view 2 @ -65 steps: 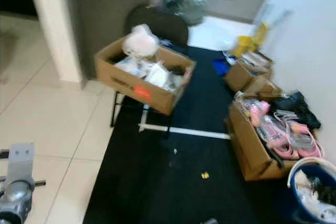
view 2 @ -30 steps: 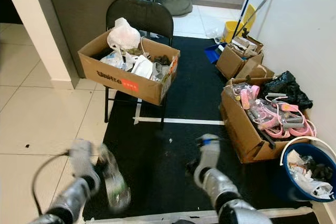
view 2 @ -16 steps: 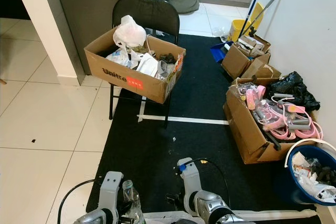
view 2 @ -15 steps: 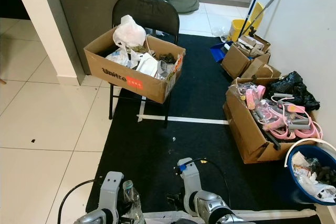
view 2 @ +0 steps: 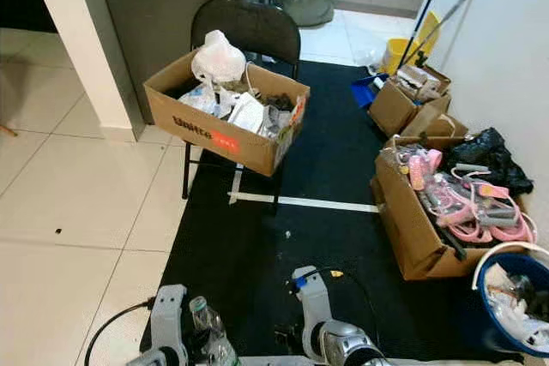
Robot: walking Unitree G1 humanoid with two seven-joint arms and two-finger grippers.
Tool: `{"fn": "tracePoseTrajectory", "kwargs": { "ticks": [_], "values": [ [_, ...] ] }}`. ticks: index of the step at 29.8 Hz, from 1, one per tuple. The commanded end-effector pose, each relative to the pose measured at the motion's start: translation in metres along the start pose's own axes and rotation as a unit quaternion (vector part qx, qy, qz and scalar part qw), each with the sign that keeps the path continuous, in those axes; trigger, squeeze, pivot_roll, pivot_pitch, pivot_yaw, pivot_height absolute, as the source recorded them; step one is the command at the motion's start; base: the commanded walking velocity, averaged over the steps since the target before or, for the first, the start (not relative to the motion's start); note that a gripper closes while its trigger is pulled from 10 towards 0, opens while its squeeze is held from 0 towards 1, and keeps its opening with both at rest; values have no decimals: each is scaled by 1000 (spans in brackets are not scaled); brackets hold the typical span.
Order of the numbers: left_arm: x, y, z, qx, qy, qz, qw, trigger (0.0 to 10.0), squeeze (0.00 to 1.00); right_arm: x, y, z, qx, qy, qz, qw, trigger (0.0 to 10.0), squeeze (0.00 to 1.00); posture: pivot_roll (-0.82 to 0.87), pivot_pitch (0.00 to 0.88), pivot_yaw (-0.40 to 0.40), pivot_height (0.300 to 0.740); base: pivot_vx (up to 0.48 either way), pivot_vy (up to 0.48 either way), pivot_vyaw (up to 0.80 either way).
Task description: Picking trash to rubbish bin
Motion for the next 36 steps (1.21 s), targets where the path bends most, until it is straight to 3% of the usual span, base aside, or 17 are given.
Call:
{"fn": "tracePoseTrajectory", "kwargs": {
  "ticks": [1, 5, 6, 10, 11, 12, 14, 18, 19, 20, 22, 23, 26, 29, 34, 35, 36],
  "values": [
    [0, 0, 6, -10, -18, 1, 1000, 10000, 0, -1, -3, -1, 3, 3, -9, 1000, 10000, 0, 218, 22, -109, 740, 469, 0, 0],
    [1, 4, 24, -24, -58, 3, 998, 10000, 0, -1, -3, -3, -3, 9, -8, 1000, 10000, 0, 218, 22, -109, 740, 472, 0, -536],
    [1, 4, 45, -20, -99, -6, 995, 10000, 0, -2, -3, -4, -3, 12, -5, 1000, 10000, 0, 221, 20, -112, 740, 469, 0, -788],
    [-1, 1, 82, -5, -165, -28, 986, 10000, 0, -2, -3, -5, -3, 15, -2, 1000, 10000, 0, 221, 20, -112, 740, 469, 0, -788],
    [-3, -1, 99, 5, -196, -38, 980, 10000, 0, -2, -3, -5, -2, 15, -2, 1000, 10000, 0, 231, 22, -111, 740, 469, 0, -800],
    [-9, -5, 131, 27, -251, -54, 966, 10000, 0, -2, -3, -5, -2, 15, -1, 1000, 10000, 0, 231, 22, -111, 740, 469, 0, -800],
    [-13, -7, 144, 37, -273, -61, 959, 10000, 0, -2, -2, -5, -2, 15, -1, 1000, 10000, 0, 231, 22, -111, 740, 469, 0, -800],
    [-41, -27, 212, 110, -390, -100, 909, 10000, 0, -2, -2, -3, 6, 6, 0, 1000, 10000, 0, 237, 20, -113, 740, 471, 0, -200],
    [-54, -37, 233, 145, -423, -111, 888, 10000, 0, -1, -2, -3, 7, 6, 0, 1000, 10000, 0, 240, 19, -112, 740, 469, 0, 0],
    [-54, -37, 233, 145, -423, -111, 888, 10000, 0, -1, -2, -3, 7, 6, 0, 1000, 10000, 0, 240, 19, -112, 740, 469, 0, 0],
    [-65, -47, 247, 171, -449, -119, 869, 10000, 0, -2, -2, -3, 8, 6, 0, 1000, 10000, 0, 240, 19, -112, 740, 471, 0, 0],
    [-65, -47, 247, 171, -449, -119, 869, 10000, 0, -2, -2, -3, 8, 6, 0, 1000, 10000, 0, 240, 19, -112, 740, 469, 0, 0],
    [-76, -59, 259, 199, -473, -130, 848, 10000, 0, -2, -3, -3, 12, 5, -1, 1000, 10000, 0, 237, 21, -109, 740, 470, 0, 0],
    [-74, -58, 259, 180, -474, -130, 852, 10000, 0, -2, -3, -3, 16, 3, -3, 1000, 10000, 0, 237, 21, -109, 740, 469, 0, 0],
    [-61, -44, 248, 124, -434, -105, 886, 10000, 0, -3, -5, -3, 19, 2, -7, 1000, 10000, 0, 219, 26, -106, 740, 196, 0, 0],
    [-59, -42, 246, 112, -426, -97, 893, 10000, 345, -3, -6, -3, 21, 2, -9, 1000, 10000, 0, 219, 26, -106, 740, 0, 0, 0],
    [-59, -42, 246, 112, -426, -97, 893, 10000, 345, -3, -6, -3, 21, 2, -9, 1000, 10000, 0, 219, 26, -106, 740, 0, 0, 0]
  ]
}}
Point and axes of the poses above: a point about 5 cm out from each wrist's last joint towards the gripper, its own x axis pointing out of the wrist towards the gripper, its own z axis along the axis of the wrist's last joint, y = z × x, the point moved 1 cm from there along x, pointing out of the wrist towards the gripper, and after that the axes turned 7 degrees about -x, right-handed, at the moved point
